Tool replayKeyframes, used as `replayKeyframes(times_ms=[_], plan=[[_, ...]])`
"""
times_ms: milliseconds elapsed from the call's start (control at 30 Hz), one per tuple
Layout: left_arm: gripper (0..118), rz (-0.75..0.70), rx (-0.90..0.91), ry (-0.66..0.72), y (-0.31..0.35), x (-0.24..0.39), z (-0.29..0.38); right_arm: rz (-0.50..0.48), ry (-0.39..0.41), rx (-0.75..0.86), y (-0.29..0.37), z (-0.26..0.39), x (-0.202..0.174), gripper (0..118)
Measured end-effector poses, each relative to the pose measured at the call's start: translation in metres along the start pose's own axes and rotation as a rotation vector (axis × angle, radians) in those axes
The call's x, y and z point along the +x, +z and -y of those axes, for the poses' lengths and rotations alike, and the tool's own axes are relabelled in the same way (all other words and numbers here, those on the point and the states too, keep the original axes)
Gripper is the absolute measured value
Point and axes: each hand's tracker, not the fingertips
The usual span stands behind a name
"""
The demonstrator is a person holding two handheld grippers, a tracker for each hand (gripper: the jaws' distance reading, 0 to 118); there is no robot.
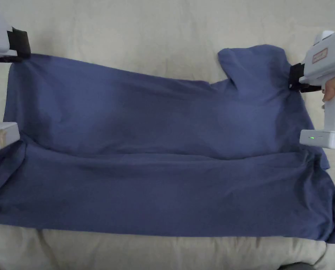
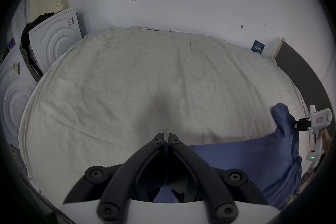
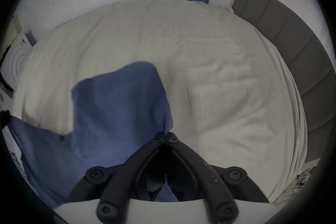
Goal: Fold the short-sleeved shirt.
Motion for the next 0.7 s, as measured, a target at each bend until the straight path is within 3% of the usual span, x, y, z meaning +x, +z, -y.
replayKeyframes(times_ms=[67, 200, 400, 567, 700], plan=[[2, 0.01, 0.016, 0.014, 0.017, 0.001, 0.001, -0.046, -0.039, 0.049, 0.025, 0.0, 0.006, 3], [2, 0.026, 0.052, 0.009, 0.055, -0.005, 0.005, -0.062, -0.013, 0.145, 0.088, 0.013, 0.016, 3], [2, 0.051, 0.103, 0.019, 0.117, -0.016, 0.037, -0.127, -0.057, 0.257, 0.178, 0.081, 0.033, 3], [2, 0.051, 0.105, 0.06, 0.146, -0.029, 0.088, -0.133, -0.087, 0.28, 0.205, 0.155, 0.046, 3], [2, 0.057, 0.038, 0.13, 0.149, -0.039, 0.142, -0.159, -0.162, 0.259, 0.201, 0.219, 0.052, 3]])
